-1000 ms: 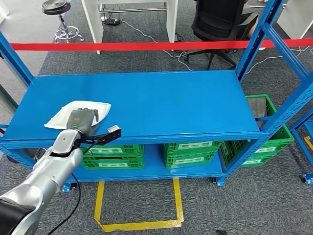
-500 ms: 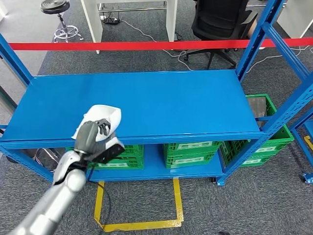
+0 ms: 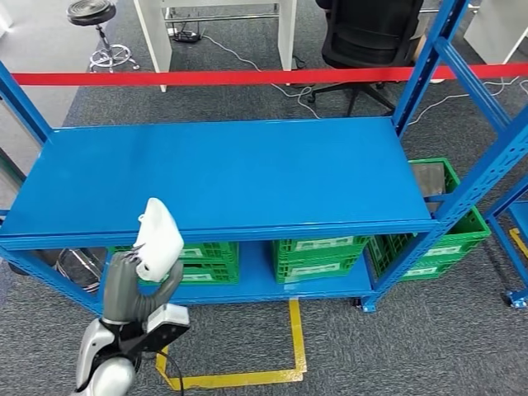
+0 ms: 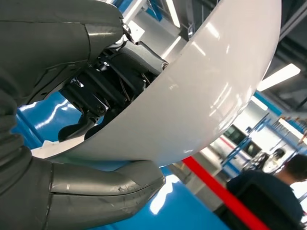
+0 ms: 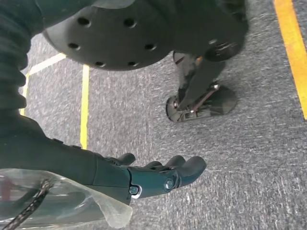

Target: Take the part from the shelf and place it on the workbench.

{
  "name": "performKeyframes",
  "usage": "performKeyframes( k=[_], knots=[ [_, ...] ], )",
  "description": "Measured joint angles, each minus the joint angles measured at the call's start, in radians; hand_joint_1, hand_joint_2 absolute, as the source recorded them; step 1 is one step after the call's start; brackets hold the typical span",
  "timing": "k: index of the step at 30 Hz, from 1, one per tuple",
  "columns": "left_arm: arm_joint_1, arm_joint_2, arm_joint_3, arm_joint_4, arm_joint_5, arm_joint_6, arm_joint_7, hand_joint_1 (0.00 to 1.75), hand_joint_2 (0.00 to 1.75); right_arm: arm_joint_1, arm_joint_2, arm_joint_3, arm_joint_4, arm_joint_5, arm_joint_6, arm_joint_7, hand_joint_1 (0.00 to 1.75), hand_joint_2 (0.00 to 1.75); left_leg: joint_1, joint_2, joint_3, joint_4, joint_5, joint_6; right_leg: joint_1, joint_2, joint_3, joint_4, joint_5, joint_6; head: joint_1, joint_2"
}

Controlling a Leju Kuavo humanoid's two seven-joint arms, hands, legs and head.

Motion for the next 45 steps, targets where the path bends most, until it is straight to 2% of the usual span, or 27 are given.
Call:
performKeyframes(
  k=[3, 5, 7, 9, 10, 11, 12, 13, 15, 17, 20, 22, 24, 25, 26, 27, 29, 31, 32, 35, 37, 39, 40, 41, 42, 43, 45],
  knots=[
    [0.057, 0.001, 0.003, -0.053, 0.02, 0.022, -0.043, 1.75, 1.75, 0.001, 0.005, -0.009, 0.002, -0.02, 0.039, 0.005, 0.0, 1.75, -0.002, -0.003, -0.009, 0.016, 0.005, -0.022, 0.004, 0.009, 0.004, -0.01, -0.001, -0.025, 0.0, 0.0],
    [0.086, 0.0, 0.004, -0.075, 0.03, 0.032, -0.06, 1.75, 1.75, 0.003, 0.005, -0.015, 0.004, -0.028, 0.058, 0.006, 0.0, 1.75, 0.001, -0.003, -0.018, 0.032, -0.013, -0.032, 0.004, 0.006, -0.005, -0.009, 0.004, -0.044, -0.001, 0.0],
    [0.105, 0.0, 0.004, -0.089, 0.035, 0.037, -0.067, 1.75, 1.75, 0.005, 0.005, -0.018, 0.004, -0.031, 0.064, 0.007, 0.0, 1.75, 0.002, -0.002, -0.046, 0.111, -0.086, -0.037, 0.006, 0.0, -0.02, -0.01, 0.016, -0.062, -0.003, 0.0],
    [0.116, 0.0, 0.005, -0.098, 0.035, 0.038, -0.068, 1.75, 1.75, 0.007, 0.005, -0.021, 0.004, -0.032, 0.065, 0.007, 0.0, 1.75, 0.001, -0.001, -0.086, 0.245, -0.17, -0.038, 0.013, -0.006, -0.042, -0.009, 0.031, -0.073, -0.003, 0.0],
    [0.121, 0.0, 0.005, -0.1, 0.036, 0.039, -0.069, 1.75, 1.75, 0.009, 0.005, -0.023, 0.005, -0.033, 0.066, 0.007, 0.0, 1.75, 0.001, -0.001, -0.093, 0.293, -0.19, -0.037, 0.017, -0.008, -0.053, -0.009, 0.039, -0.075, -0.003, 0.0],
    [0.125, -0.001, 0.005, -0.101, 0.037, 0.04, -0.072, 1.75, 1.75, 0.009, 0.005, -0.023, 0.005, -0.035, 0.066, 0.007, 0.0, 1.75, -0.001, -0.001, -0.084, 0.306, -0.187, -0.033, 0.021, -0.009, -0.063, -0.009, 0.047, -0.077, -0.003, 0.0],
    [0.129, -0.002, 0.006, -0.103, 0.04, 0.044, -0.077, 1.75, 1.75, 0.01, 0.005, -0.024, 0.005, -0.038, 0.067, 0.006, 0.0, 1.75, -0.003, -0.001, -0.056, 0.279, -0.167, -0.026, 0.025, -0.01, -0.073, -0.008, 0.055, -0.077, -0.003, 0.0],
    [0.132, -0.003, 0.008, -0.105, 0.043, 0.05, -0.084, 1.75, 1.75, 0.01, 0.005, -0.026, 0.005, -0.042, 0.068, 0.004, 0.0, 1.75, -0.007, -0.001, -0.01, 0.217, -0.138, -0.017, 0.028, -0.01, -0.081, -0.008, 0.063, -0.077, -0.003, 0.0],
    [0.137, -0.008, 0.012, -0.113, 0.052, 0.065, -0.101, 1.75, 1.75, 0.011, 0.008, -0.028, 0.005, -0.046, 0.07, -0.004, 0.0, 1.75, -0.017, 0.0, 0.087, 0.066, -0.112, 0.004, 0.031, -0.009, -0.092, -0.008, 0.077, -0.072, -0.002, 0.0],
    [0.146, -0.012, 0.018, -0.122, 0.061, 0.078, -0.113, 1.75, 1.75, 0.011, 0.011, -0.029, 0.006, -0.046, 0.067, -0.014, 0.0, 1.75, -0.026, 0.0, 0.129, -0.01, -0.113, 0.011, 0.029, -0.01, -0.096, -0.011, 0.092, -0.061, -0.003, 0.0],
    [0.167, -0.016, 0.026, -0.128, 0.07, 0.093, -0.121, 1.75, 1.75, 0.012, 0.015, -0.029, 0.009, -0.036, 0.022, -0.033, 0.0, 1.75, -0.026, 0.002, 0.12, -0.028, -0.086, 0.019, 0.023, -0.01, -0.103, -0.013, 0.099, -0.042, -0.006, 0.0],
    [0.181, -0.022, 0.032, -0.129, 0.072, 0.099, -0.122, 1.75, 1.75, 0.012, 0.017, -0.028, 0.012, -0.027, -0.023, -0.047, 0.0, 1.75, -0.021, 0.006, 0.1, -0.039, -0.059, 0.03, 0.023, -0.009, -0.129, 0.044, 0.031, -0.034, -0.003, 0.0],
    [0.194, -0.025, 0.037, -0.129, 0.072, 0.103, -0.122, 1.75, 1.75, 0.012, 0.018, -0.028, 0.013, -0.022, -0.045, -0.053, 0.0, 1.75, -0.022, 0.007, 0.07, -0.036, -0.036, 0.034, 0.022, -0.009, -0.165, 0.17, -0.066, -0.026, 0.002, 0.0],
    [0.199, -0.026, 0.039, -0.129, 0.072, 0.103, -0.122, 1.75, 1.75, 0.012, 0.018, -0.028, 0.013, -0.021, -0.048, -0.055, 0.0, 1.75, -0.023, 0.008, 0.054, -0.033, -0.026, 0.034, 0.022, -0.009, -0.173, 0.227, -0.089, -0.023, 0.002, 0.0],
    [0.204, -0.026, 0.041, -0.129, 0.072, 0.103, -0.122, 1.75, 1.75, 0.012, 0.018, -0.027, 0.013, -0.02, -0.05, -0.056, 0.0, 1.75, -0.024, 0.008, 0.038, -0.03, -0.016, 0.033, 0.022, -0.009, -0.168, 0.258, -0.089, -0.021, 0.002, 0.0],
    [0.206, -0.027, 0.042, -0.129, 0.072, 0.104, -0.122, 1.75, 1.75, 0.012, 0.018, -0.027, 0.013, -0.02, -0.051, -0.056, 0.0, 1.75, -0.025, 0.009, 0.022, -0.025, -0.008, 0.031, 0.022, -0.009, -0.145, 0.253, -0.068, -0.02, 0.002, 0.0],
    [0.21, -0.028, 0.045, -0.13, 0.072, 0.104, -0.122, 1.75, 1.75, 0.011, 0.018, -0.027, 0.014, -0.016, -0.055, -0.049, 0.0, 1.75, -0.025, 0.009, -0.005, -0.013, 0.006, 0.026, 0.022, -0.009, -0.047, 0.139, -0.023, -0.023, 0.003, 0.0],
    [0.211, -0.03, 0.048, -0.131, 0.072, 0.104, -0.123, 1.75, 1.75, 0.008, 0.018, -0.023, 0.014, -0.01, -0.057, -0.028, 0.0, 1.75, -0.027, 0.009, -0.026, 0.002, 0.018, 0.017, 0.024, -0.008, 0.053, -0.004, -0.027, -0.032, 0.003, 0.0],
    [0.211, -0.032, 0.049, -0.132, 0.071, 0.104, -0.123, 1.75, 1.75, 0.006, 0.018, -0.019, 0.015, -0.008, -0.058, -0.016, 0.0, 1.75, -0.028, 0.009, -0.031, 0.007, 0.024, 0.012, 0.026, -0.007, 0.075, -0.043, -0.038, -0.038, 0.003, 0.0],
    [0.212, -0.036, 0.055, -0.132, 0.071, 0.104, -0.125, 1.75, 1.75, 0.007, 0.022, -0.013, 0.017, -0.011, -0.054, 0.009, 0.0, 1.75, -0.026, 0.007, -0.041, 0.012, 0.032, -0.006, 0.027, -0.01, 0.06, -0.056, -0.028, -0.06, 0.004, 0.0],
    [0.213, -0.037, 0.061, -0.132, 0.072, 0.104, -0.125, 1.75, 1.75, 0.008, 0.024, -0.012, 0.019, -0.016, -0.046, 0.012, 0.0, 1.75, -0.023, 0.005, -0.061, 0.063, -0.033, -0.018, 0.024, -0.016, 0.037, -0.058, -0.006, -0.076, 0.001, 0.0],
    [0.217, -0.038, 0.069, -0.133, 0.071, 0.104, -0.125, 1.75, 1.75, 0.008, 0.025, -0.011, 0.019, -0.018, -0.035, 0.009, 0.0, 1.75, -0.018, 0.005, -0.089, 0.186, -0.139, -0.028, 0.024, -0.018, 0.013, -0.056, 0.017, -0.082, -0.001, 0.0],
    [0.22, -0.039, 0.074, -0.133, 0.07, 0.104, -0.126, 1.75, 1.75, 0.009, 0.027, -0.009, 0.019, -0.016, -0.03, 0.007, 0.0, 1.75, -0.016, 0.005, -0.097, 0.248, -0.17, -0.031, 0.024, -0.019, 0.001, -0.054, 0.028, -0.081, -0.001, 0.0],
    [0.226, -0.04, 0.081, -0.133, 0.069, 0.104, -0.126, 1.75, 1.75, 0.009, 0.029, -0.007, 0.019, -0.013, -0.025, 0.004, 0.0, 1.75, -0.015, 0.005, -0.095, 0.288, -0.178, -0.033, 0.024, -0.019, -0.012, -0.051, 0.039, -0.08, -0.001, 0.0],
    [0.231, -0.041, 0.089, -0.135, 0.069, 0.104, -0.127, 1.75, 1.75, 0.009, 0.031, -0.004, 0.019, -0.011, -0.022, 0.002, 0.0, 1.75, -0.013, 0.005, -0.074, 0.288, -0.162, -0.034, 0.024, -0.018, -0.027, -0.047, 0.049, -0.079, -0.001, 0.0],
    [0.236, -0.042, 0.095, -0.136, 0.068, 0.104, -0.128, 1.75, 1.75, 0.009, 0.034, 0.0, 0.019, -0.009, -0.021, 0.001, 0.0, 1.75, -0.012, 0.005, -0.036, 0.25, -0.134, -0.033, 0.024, -0.018, -0.042, -0.042, 0.058, -0.076, -0.001, 0.0],
    [0.24, -0.044, 0.103, -0.141, 0.068, 0.104, -0.13, 1.75, 1.75, 0.008, 0.04, 0.004, 0.019, -0.007, -0.021, -0.001, 0.0, 1.75, -0.011, 0.004, 0.072, 0.097, -0.1, -0.029, 0.025, -0.018, -0.067, -0.032, 0.071, -0.067, -0.001, 0.0]
  ],
)
